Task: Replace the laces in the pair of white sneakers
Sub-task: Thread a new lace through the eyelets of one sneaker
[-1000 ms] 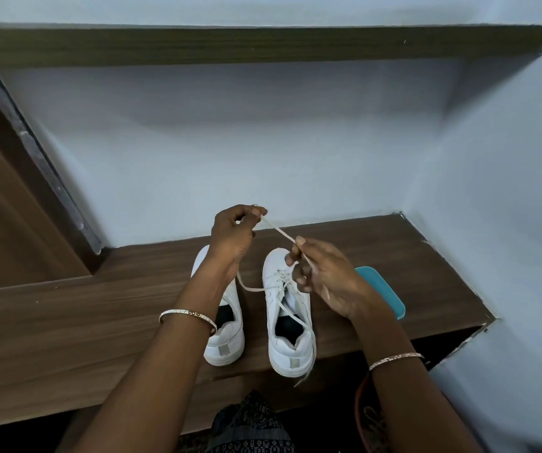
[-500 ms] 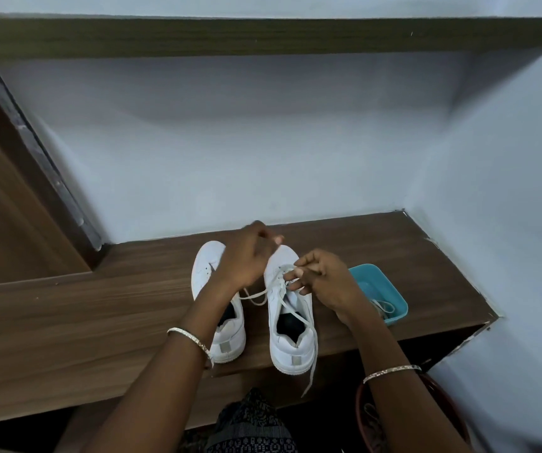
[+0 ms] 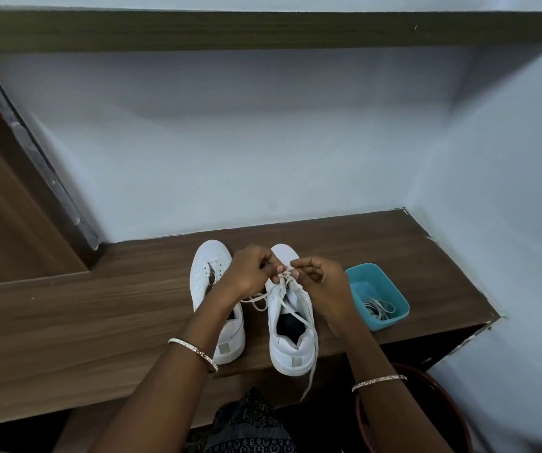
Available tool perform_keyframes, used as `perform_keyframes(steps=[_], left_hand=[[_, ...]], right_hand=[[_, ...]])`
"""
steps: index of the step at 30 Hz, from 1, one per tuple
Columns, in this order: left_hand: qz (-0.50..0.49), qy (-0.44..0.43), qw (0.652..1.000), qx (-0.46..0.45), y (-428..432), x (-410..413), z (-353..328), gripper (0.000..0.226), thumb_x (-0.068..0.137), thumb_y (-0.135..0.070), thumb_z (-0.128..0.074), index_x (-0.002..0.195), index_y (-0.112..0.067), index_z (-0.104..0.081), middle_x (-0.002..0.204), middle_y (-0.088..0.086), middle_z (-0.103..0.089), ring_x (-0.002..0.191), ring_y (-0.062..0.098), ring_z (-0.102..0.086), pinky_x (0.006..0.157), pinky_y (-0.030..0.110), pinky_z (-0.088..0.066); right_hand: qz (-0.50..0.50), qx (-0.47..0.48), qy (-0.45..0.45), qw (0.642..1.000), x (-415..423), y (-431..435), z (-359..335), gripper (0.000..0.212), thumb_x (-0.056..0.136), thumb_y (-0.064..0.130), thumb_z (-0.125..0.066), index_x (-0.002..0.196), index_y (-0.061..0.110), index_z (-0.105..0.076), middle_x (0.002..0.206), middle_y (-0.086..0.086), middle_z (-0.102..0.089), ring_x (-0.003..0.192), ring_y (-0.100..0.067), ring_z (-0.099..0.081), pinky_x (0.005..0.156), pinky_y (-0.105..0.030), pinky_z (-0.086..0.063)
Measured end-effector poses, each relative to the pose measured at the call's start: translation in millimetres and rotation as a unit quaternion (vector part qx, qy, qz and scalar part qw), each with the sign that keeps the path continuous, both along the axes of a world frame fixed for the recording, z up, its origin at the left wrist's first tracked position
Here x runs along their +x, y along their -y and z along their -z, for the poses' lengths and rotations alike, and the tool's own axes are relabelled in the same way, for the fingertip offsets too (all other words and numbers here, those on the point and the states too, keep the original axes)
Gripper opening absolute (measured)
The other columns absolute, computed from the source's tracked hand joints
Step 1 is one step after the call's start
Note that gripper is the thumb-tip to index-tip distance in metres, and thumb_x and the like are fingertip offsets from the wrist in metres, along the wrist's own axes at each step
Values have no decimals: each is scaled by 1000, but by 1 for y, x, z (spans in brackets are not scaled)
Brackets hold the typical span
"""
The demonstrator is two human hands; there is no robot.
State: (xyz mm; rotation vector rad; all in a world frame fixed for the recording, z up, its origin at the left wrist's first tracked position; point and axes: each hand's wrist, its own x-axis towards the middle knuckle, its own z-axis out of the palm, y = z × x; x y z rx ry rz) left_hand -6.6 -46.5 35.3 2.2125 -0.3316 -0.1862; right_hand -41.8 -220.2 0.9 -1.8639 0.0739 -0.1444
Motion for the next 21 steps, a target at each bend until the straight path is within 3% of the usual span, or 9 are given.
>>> perform_keyframes(steps=[2, 5, 8, 12, 16, 19, 21], left_hand=[[-36, 17, 999, -4, 1, 1, 6, 12, 92, -19, -68, 85, -12, -74, 71, -3, -74, 61, 10, -68, 57, 27, -56], [-82, 18, 996, -36, 7, 1, 17, 9, 90, -16, -70, 85, -11, -75, 75, 0, -75, 50, -6, -59, 50, 10, -44], [-96, 24, 994, -41, 14, 0, 27, 5, 86, -14, -74, 84, -11, -77, 75, -2, -76, 61, -1, -67, 62, 19, -51], [-113, 65, 991, -9, 24, -5, 40, 6, 84, -9, -74, 82, -13, -79, 78, -3, -76, 72, 4, -70, 70, 18, -53], [-106, 79, 991, -2, 25, -7, 53, 7, 85, -8, -72, 82, -10, -78, 81, 0, -76, 73, 6, -69, 73, 24, -54], [-110, 82, 991, -2, 27, -8, 61, 7, 86, -11, -72, 82, -9, -77, 84, 2, -76, 78, 12, -69, 73, 26, -52], [-123, 89, 988, -6, 31, -9, 64, 9, 87, -13, -72, 81, -8, -76, 83, 3, -75, 78, 16, -68, 72, 28, -51]], right_hand=[[55, -38, -7, 998, -5, 0, 8, 16, 85, 16, -76, 101, 15, -74, 93, 5, -74, 86, -7, -69, 81, -34, -59], [72, -132, -21, 988, -15, -3, 19, 32, 79, 27, -80, 108, 19, -70, 104, 8, -68, 93, -7, -63, 77, -22, -51], [51, -194, -40, 979, -17, -10, 25, 40, 81, 27, -77, 118, 16, -67, 114, 3, -65, 104, -14, -62, 86, -27, -49], [87, -235, -33, 968, -14, -16, 30, 20, 90, 27, -68, 105, 15, -72, 100, 1, -72, 92, -16, -66, 74, -23, -44], [141, -188, -25, 972, -14, -17, 38, 15, 92, 24, -64, 88, 13, -73, 81, 1, -71, 76, -18, -67, 65, -26, -44], [158, -121, -44, 979, -11, -14, 41, 14, 90, 22, -67, 80, 15, -74, 69, 7, -67, 66, -9, -64, 59, -22, -42], [149, -67, -66, 984, -8, -10, 46, 15, 88, 24, -69, 77, 16, -76, 67, 7, -70, 67, -10, -65, 63, -28, -51]])
